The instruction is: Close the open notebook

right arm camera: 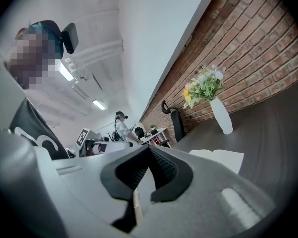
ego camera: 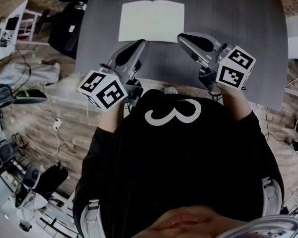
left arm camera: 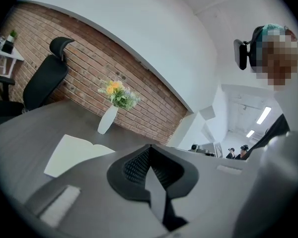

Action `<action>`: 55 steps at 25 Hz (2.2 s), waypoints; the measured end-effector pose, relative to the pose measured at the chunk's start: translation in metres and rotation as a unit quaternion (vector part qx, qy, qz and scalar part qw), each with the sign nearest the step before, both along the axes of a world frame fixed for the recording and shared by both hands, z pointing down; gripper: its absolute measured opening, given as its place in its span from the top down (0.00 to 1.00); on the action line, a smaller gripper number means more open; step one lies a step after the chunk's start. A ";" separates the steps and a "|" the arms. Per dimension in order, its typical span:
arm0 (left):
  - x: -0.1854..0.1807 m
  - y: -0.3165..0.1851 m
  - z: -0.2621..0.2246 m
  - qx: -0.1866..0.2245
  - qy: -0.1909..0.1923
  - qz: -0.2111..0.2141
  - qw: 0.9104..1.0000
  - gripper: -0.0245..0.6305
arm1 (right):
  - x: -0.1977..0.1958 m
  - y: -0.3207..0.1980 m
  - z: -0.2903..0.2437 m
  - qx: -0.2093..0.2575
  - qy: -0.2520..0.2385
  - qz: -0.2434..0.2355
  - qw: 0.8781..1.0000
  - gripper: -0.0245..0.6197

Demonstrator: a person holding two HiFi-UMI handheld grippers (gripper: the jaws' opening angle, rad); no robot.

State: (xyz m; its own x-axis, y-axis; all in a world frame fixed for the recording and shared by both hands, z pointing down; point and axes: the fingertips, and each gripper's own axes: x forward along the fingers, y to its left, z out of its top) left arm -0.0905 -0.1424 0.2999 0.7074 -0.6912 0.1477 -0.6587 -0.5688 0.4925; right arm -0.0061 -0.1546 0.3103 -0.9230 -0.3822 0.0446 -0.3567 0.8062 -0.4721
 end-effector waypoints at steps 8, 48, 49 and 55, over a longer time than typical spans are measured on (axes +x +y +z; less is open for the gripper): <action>-0.059 -0.033 0.027 -0.106 0.147 -0.049 0.982 0.95 | -0.020 -0.031 -0.001 -0.017 0.014 0.005 1.000 0.96; -0.102 -0.081 0.204 -0.328 0.425 -0.216 0.815 0.37 | -0.028 -0.052 0.057 -0.093 0.035 0.006 0.995 0.96; -0.102 -0.082 0.203 -0.327 0.426 -0.216 0.816 0.37 | -0.027 -0.053 0.057 -0.094 0.036 0.007 0.995 0.96; -0.101 -0.088 0.204 -0.326 0.417 -0.217 0.820 0.38 | -0.027 -0.053 0.060 -0.097 0.035 0.013 0.995 0.96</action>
